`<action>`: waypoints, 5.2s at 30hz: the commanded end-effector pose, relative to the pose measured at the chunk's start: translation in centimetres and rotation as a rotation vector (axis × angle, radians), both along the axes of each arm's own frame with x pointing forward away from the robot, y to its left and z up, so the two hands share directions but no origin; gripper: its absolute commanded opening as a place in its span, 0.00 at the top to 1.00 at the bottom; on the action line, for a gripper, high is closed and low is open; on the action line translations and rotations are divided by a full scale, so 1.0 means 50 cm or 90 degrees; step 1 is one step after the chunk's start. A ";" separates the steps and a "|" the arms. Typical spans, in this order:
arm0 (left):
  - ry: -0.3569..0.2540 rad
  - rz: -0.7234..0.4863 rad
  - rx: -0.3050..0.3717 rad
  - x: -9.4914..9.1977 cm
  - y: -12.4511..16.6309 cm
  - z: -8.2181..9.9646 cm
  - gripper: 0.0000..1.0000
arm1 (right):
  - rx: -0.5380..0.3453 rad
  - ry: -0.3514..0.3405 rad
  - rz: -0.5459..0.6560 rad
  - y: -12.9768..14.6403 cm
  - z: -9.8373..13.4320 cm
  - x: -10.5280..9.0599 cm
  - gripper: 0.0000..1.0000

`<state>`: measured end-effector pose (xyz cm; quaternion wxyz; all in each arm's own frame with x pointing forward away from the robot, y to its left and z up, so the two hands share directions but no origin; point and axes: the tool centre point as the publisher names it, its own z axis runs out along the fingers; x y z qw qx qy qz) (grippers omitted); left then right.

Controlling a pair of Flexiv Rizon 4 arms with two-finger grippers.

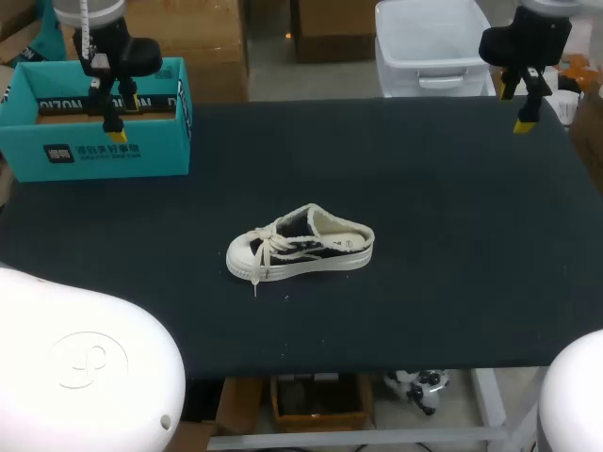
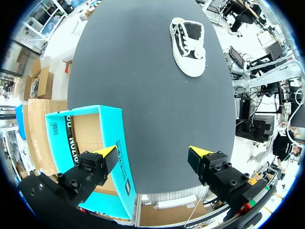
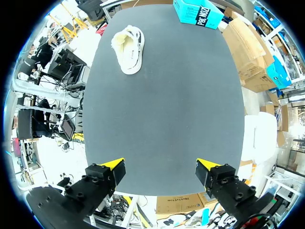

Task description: Open the shoe tongue, take the insole out of the shoe, put the insole back into the shoe, and pack the shoe into the shoebox

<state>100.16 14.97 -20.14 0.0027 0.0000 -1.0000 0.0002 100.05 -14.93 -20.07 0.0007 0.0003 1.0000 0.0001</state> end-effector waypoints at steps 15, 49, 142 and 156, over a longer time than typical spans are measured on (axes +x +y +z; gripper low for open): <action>0.000 0.000 0.000 -0.001 0.000 0.001 0.00 | 0.000 0.001 0.000 0.000 0.001 0.000 0.00; 0.110 0.312 -0.048 -0.084 -0.130 0.011 0.00 | 0.157 -0.042 -0.053 0.159 -0.098 -0.118 0.00; 0.123 0.804 0.055 -0.308 -0.443 -0.074 0.00 | 0.467 0.076 -0.028 0.486 -0.426 -0.208 0.00; 0.114 0.803 0.057 -0.310 -0.442 -0.084 0.00 | 0.479 0.102 -0.025 0.519 -0.443 -0.213 0.00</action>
